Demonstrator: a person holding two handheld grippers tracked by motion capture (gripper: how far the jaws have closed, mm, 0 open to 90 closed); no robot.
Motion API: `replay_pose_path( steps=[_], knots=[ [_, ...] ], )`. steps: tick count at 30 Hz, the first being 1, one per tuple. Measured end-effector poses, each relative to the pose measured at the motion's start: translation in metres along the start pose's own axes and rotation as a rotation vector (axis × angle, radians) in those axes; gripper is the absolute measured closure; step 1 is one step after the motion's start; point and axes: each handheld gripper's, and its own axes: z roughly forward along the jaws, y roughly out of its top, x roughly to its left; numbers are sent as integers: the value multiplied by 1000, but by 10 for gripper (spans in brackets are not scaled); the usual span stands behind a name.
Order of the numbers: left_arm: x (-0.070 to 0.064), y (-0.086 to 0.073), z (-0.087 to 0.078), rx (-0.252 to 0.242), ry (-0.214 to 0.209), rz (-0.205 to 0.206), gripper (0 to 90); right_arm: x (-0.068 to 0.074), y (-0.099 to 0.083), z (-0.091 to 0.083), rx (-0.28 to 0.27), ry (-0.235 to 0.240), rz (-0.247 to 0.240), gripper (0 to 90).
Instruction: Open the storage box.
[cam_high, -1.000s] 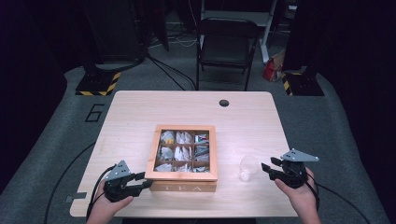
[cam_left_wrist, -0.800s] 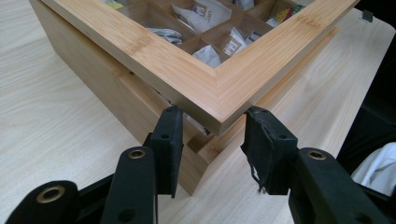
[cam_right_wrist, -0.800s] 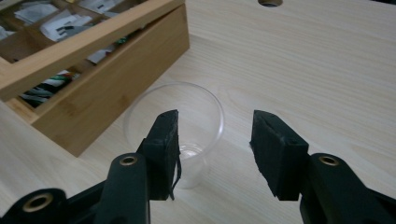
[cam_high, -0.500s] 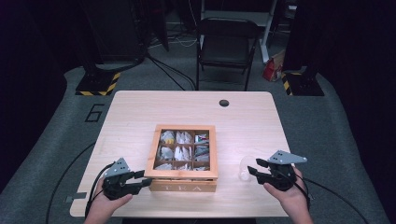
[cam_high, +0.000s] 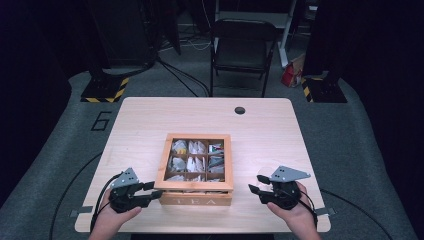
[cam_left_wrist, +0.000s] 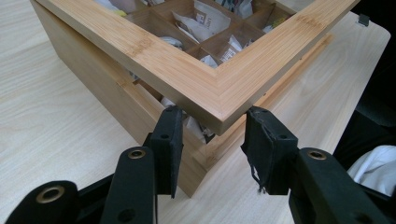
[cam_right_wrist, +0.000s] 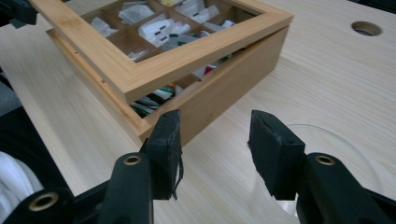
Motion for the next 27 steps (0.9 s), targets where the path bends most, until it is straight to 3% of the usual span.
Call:
replay_pose_path(
  steps=[15, 27],
  knots=[
    [-1, 1, 0, -16, 0, -15, 571, 23, -1, 32, 49, 105, -46, 565],
    [-1, 0, 0, -16, 2, -13, 571, 26, 0, 43, 56, 126, -34, 591]
  ],
)
